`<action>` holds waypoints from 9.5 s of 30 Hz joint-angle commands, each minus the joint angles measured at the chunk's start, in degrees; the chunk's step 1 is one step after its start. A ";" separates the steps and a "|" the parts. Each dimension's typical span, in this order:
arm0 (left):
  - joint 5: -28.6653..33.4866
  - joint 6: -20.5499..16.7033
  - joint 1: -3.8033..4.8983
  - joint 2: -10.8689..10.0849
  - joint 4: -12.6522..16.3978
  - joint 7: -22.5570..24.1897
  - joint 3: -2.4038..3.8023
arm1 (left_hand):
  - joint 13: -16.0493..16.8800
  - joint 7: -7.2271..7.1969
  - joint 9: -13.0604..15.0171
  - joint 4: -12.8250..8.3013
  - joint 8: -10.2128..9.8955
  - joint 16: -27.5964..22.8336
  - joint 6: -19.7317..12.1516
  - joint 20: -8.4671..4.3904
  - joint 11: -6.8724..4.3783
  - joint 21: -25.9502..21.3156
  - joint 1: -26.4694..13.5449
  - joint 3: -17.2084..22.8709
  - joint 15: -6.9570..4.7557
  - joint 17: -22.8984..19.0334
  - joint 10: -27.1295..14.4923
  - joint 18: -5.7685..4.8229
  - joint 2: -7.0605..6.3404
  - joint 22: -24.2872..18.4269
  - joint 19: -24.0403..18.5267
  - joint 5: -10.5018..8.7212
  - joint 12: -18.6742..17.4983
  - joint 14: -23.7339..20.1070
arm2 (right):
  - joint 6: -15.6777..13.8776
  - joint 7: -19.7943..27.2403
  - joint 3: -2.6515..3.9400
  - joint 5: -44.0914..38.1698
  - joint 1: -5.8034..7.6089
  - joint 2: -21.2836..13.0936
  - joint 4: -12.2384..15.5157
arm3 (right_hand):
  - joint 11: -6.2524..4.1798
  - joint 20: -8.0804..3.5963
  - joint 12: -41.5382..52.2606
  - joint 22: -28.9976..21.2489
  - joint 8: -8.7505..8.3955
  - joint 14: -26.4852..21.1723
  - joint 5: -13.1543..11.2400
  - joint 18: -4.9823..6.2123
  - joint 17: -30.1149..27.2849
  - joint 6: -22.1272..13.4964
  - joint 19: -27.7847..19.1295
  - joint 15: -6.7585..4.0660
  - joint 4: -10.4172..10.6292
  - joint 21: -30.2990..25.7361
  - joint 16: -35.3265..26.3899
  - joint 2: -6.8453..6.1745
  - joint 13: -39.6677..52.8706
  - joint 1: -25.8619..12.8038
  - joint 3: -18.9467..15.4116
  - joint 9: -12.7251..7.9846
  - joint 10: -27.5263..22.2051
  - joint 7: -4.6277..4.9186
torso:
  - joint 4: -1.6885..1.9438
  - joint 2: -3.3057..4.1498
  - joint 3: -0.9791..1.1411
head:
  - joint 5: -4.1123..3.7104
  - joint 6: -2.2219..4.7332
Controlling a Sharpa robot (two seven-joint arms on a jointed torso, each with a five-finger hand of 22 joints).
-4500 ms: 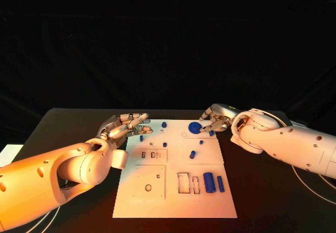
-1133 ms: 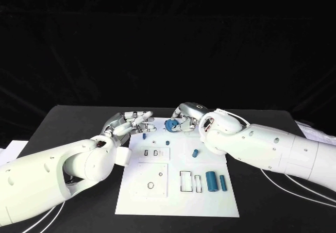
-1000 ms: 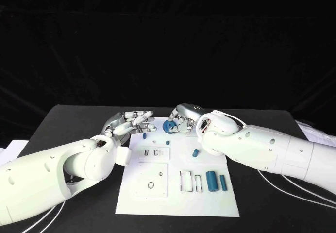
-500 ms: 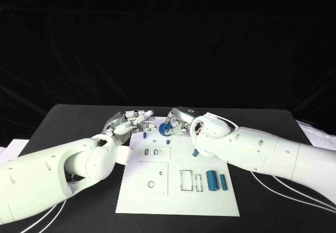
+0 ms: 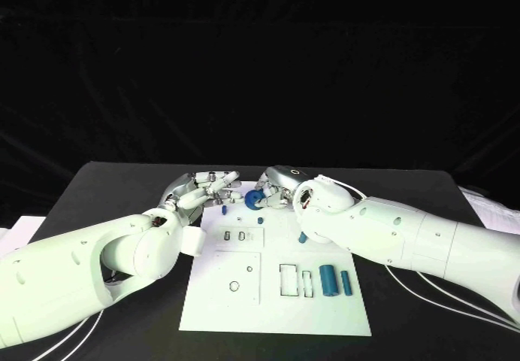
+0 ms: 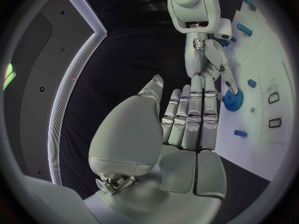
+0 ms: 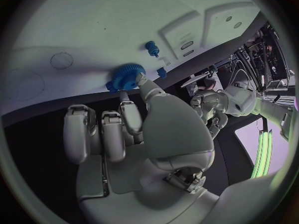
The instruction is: Assemble the parts on the task board
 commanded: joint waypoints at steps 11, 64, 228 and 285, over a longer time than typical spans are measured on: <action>0.08 1.06 0.04 0.03 0.10 0.19 0.04 | -0.03 0.10 -0.03 -0.51 -0.27 -0.24 0.01 -0.03 0.10 -0.16 0.05 -0.09 0.18 0.14 0.02 0.60 0.43 -0.09 0.34 -0.16 -0.18 0.09 | 0.17 1.45 -0.02 0.47 -0.03 -0.57 0.65 | 0.15 0.42 -1.66 -0.79 -0.15 5.22 0.51 0.10 11.35 -1.78 -0.87 0.76 0.36 -0.60 -0.29 -1.23 -1.41 -0.42 -0.94 -0.13 -1.36 0.22 | -0.01 -0.02 0.07 | -0.01 -0.05; 0.08 1.90 -0.85 0.18 -1.87 0.35 -0.03 | -0.01 0.03 -0.01 -0.71 -0.30 -0.31 0.13 -0.04 0.06 -0.22 0.11 -0.09 0.16 0.32 0.16 0.60 0.55 -0.11 0.36 -0.15 -0.23 0.09 | -0.06 23.55 0.58 22.26 -2.37 -24.91 3.70 | -0.17 0.23 -0.33 0.20 0.13 5.40 3.16 -0.09 12.17 -0.15 -0.29 0.50 -1.11 -0.18 0.05 -1.43 -0.38 1.73 -0.98 0.15 -0.20 -0.07 | -1.98 -0.80 1.06 | 0.07 0.39; 1.13 1.08 -0.82 -0.44 -3.99 0.75 -0.02 | -0.04 0.14 -0.03 -1.38 -0.62 -0.57 0.19 -0.07 0.10 -0.40 0.50 0.31 0.14 0.95 0.28 0.61 1.38 -0.16 0.51 -0.10 -0.63 0.09 | 4.75 -5.80 -1.12 4.09 -6.16 -3.54 13.95 | -2.26 -1.53 -4.81 -1.46 1.86 5.07 -1.92 0.26 10.73 7.41 -1.09 -1.36 -4.20 -1.39 -0.91 1.50 -3.25 0.05 7.03 1.34 -0.41 -2.35 | -1.75 -1.36 0.69 | 3.02 -3.11; -28.47 10.22 1.66 0.62 -7.92 -31.57 -0.05 | 15.09 -4.53 1.63 -0.10 3.87 66.71 2.95 -8.67 -7.05 48.48 -4.63 0.37 -7.33 63.91 13.17 -3.87 0.94 45.48 25.42 -0.31 19.05 20.51 | -3.51 25.38 -0.77 38.81 -0.21 -21.46 25.74 | -0.62 -0.13 -14.16 -11.14 1.01 3.53 -1.28 2.18 5.16 0.93 -6.41 0.05 1.32 -7.87 -4.76 0.67 -12.44 -0.18 -9.01 0.19 -8.21 -0.70 | -2.66 -3.26 0.86 | 3.59 -3.56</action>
